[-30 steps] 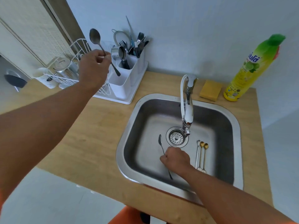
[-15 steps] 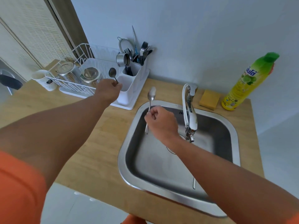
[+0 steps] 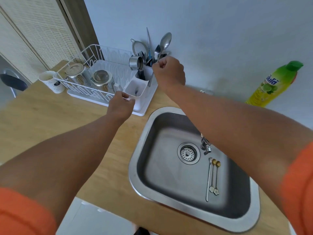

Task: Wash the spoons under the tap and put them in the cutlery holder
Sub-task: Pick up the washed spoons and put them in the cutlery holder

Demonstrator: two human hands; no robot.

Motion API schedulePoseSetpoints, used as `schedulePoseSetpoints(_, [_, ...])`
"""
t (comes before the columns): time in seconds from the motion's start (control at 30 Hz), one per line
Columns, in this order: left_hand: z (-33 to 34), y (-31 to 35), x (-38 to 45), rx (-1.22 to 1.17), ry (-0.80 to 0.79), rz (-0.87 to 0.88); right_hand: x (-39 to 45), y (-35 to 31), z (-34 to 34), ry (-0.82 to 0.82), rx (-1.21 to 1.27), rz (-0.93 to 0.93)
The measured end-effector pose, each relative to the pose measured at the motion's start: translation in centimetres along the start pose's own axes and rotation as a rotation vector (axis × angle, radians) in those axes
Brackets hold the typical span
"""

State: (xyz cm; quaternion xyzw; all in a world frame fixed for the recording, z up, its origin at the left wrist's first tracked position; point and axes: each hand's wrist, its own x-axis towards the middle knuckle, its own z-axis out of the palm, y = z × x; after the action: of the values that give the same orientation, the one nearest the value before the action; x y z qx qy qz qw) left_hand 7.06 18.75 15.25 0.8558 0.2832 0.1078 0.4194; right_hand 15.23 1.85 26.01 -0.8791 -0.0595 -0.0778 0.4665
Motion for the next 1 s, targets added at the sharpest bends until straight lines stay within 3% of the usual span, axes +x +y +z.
schedulePoseSetpoints(0.23, [1.0, -3.0, -2.9, 0.028, -0.046, -0.040, 0.4, -0.4, 3.2, -0.067, -0.009, 0.018])
schedulePoseSetpoints(0.53, [1.8, -4.8, -4.9, 0.062, -0.088, -0.039, -1.7, 1.9, 5.0, -0.308, -0.145, 0.008])
schedulePoseSetpoints(0.77, [3.3, -4.2, -5.9, 0.136, -0.148, -0.005, -3.8, 4.3, 3.4, -0.416, -0.217, 0.122])
schedulePoseSetpoints(1.0, [6.3, -2.3, -7.0, 0.096, -0.263, 0.008, -9.0, 9.7, 2.3, -0.421, -0.250, 0.258])
